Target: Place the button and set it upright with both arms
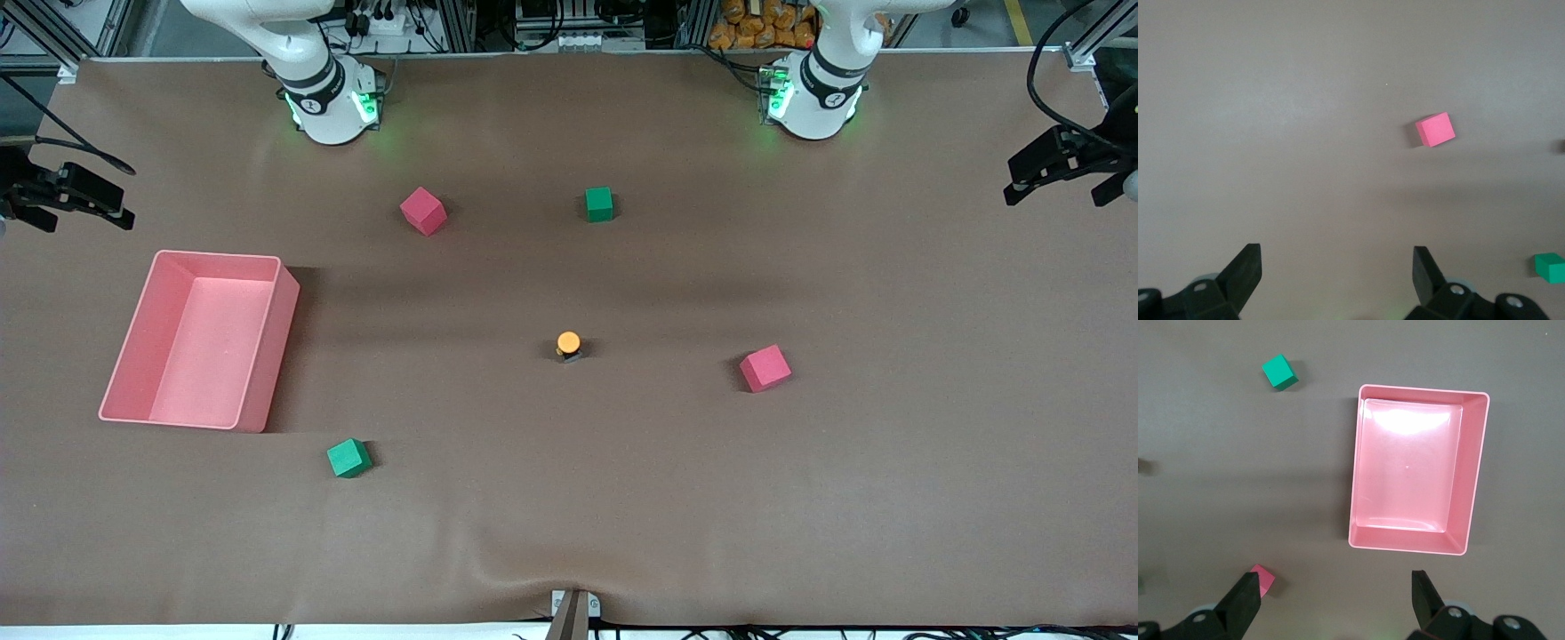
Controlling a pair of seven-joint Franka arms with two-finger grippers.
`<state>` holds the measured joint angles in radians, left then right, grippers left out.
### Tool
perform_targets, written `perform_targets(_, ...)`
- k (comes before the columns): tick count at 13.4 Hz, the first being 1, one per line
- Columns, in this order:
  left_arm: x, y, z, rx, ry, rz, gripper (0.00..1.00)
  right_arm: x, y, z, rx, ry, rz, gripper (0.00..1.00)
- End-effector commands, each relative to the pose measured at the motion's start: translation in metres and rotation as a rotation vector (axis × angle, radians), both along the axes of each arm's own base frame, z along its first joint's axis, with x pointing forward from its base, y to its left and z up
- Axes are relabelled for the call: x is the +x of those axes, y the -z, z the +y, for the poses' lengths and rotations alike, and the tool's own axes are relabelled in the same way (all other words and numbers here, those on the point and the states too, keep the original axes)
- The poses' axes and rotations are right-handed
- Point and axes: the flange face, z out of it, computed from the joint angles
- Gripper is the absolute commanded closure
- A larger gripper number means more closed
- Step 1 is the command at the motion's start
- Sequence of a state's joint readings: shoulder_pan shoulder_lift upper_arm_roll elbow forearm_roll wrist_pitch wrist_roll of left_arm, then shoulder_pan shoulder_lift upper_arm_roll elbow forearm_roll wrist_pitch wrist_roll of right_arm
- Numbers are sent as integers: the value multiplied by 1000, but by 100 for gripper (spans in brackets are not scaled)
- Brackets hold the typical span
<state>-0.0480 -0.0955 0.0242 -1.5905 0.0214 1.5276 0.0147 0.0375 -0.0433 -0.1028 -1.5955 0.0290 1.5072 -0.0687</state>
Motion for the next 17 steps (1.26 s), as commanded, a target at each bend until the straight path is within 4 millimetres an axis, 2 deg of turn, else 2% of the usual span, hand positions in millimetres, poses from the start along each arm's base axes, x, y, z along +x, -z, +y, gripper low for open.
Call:
perform_targets(1,-3,-11,-9,22,-26,-29,0,-3,0,-1,-3,-3,6,0)
perform_targets(7,13,6,16,7,-2,4,0,-6,1,-3,-12,0,20,0)
perform_targets(9,13,9,19,-10,-70,11,0,-6,2,-3,-14,0,22,0)
perform_targets(17,11,6,17,-12,-79,8,0,-5,4,-2,-16,-3,22,0)
